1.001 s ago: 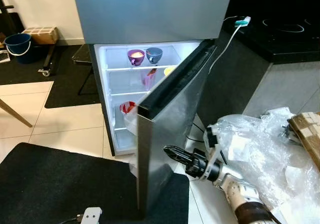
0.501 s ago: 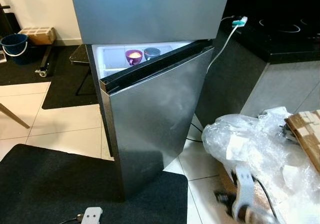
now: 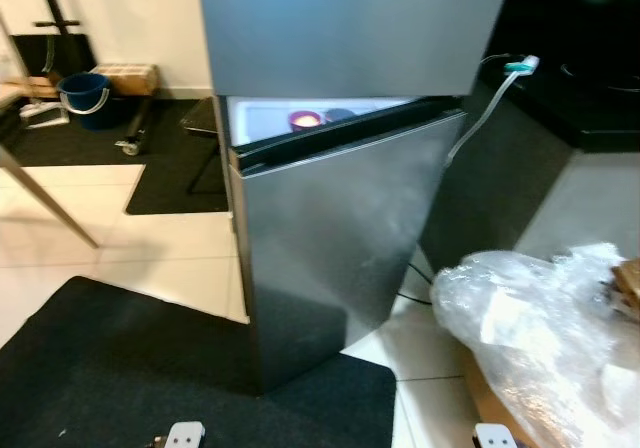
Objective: Restocking fridge
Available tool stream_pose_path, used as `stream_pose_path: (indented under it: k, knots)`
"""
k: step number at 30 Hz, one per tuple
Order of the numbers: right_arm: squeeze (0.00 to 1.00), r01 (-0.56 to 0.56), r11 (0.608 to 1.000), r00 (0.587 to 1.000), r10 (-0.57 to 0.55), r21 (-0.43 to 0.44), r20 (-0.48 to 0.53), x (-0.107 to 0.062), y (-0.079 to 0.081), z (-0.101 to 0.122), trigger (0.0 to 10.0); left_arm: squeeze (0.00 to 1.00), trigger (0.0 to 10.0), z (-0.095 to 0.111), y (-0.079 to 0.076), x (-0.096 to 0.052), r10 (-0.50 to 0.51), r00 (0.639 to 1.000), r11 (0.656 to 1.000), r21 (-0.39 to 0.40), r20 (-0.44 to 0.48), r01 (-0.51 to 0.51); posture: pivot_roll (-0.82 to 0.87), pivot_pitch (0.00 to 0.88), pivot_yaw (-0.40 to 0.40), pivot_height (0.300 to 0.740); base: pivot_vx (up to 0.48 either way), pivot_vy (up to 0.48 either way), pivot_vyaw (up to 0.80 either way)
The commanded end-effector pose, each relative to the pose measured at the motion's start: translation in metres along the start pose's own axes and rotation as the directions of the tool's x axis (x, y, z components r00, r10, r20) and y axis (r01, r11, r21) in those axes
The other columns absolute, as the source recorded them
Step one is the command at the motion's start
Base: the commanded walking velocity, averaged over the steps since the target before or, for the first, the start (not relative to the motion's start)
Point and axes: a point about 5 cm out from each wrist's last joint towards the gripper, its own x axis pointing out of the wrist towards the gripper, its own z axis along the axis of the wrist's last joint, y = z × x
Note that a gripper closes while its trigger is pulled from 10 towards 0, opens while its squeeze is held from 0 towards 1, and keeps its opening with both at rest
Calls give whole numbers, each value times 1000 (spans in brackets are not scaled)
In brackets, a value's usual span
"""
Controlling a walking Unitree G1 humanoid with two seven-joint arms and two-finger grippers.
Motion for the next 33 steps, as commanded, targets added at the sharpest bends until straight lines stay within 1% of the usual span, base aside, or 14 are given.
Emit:
stream_pose_path:
  k: [1, 10, 24, 33]
  knots:
    - [0, 14, 1000, 1000, -14, -7, -10, -1, -1, -3, 10000, 0, 10000, -6, -4, 1, -10, 1000, 1000, -6, -25, 10, 31, 0, -44, 740, 0, 0, 775]
    - [0, 33, 999, 999, -34, -13, -15, -1, -4, -3, 10000, 0, 10000, -5, -6, 2, -10, 1000, 1000, -9, -22, 10, 28, 0, -46, 740, 0, 0, 770]
    - [0, 36, 999, 999, -37, -26, -24, -1, -3, -6, 10000, 0, 10000, -5, -4, 1, 4, 1000, 1000, -3, -27, -4, 35, 0, -49, 740, 0, 0, 772]
    - [0, 54, 998, 998, -55, -29, -15, -2, -6, -2, 10000, 0, 10000, -5, -4, 2, 9, 1000, 1000, -4, -27, -9, 32, 0, -47, 740, 0, 0, 755]
